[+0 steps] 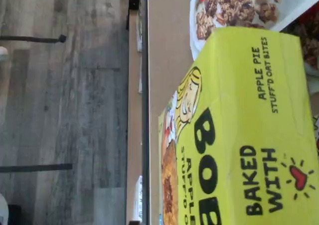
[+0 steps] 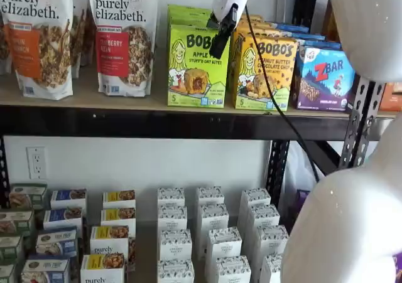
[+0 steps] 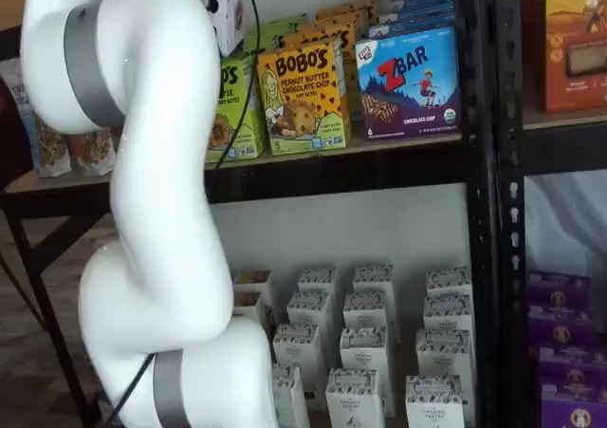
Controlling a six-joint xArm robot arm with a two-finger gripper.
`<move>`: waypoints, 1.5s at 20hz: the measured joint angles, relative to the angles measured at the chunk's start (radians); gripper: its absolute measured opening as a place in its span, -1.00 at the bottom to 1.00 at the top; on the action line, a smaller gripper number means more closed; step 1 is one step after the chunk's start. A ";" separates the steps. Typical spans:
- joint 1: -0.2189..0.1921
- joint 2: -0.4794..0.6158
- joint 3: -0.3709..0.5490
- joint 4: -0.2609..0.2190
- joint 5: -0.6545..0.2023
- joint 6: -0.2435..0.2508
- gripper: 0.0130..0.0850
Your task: Pick the green box on the top shelf, the fourth from the left
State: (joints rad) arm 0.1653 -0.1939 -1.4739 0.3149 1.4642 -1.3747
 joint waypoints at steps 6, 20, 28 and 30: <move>0.008 -0.007 0.016 -0.005 -0.015 0.005 0.56; 0.008 -0.013 0.023 0.003 -0.029 0.005 0.00; 0.010 -0.017 0.031 -0.003 -0.042 0.007 0.00; 0.010 -0.017 0.032 -0.003 -0.043 0.006 0.00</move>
State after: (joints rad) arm 0.1757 -0.2112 -1.4420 0.3123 1.4212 -1.3682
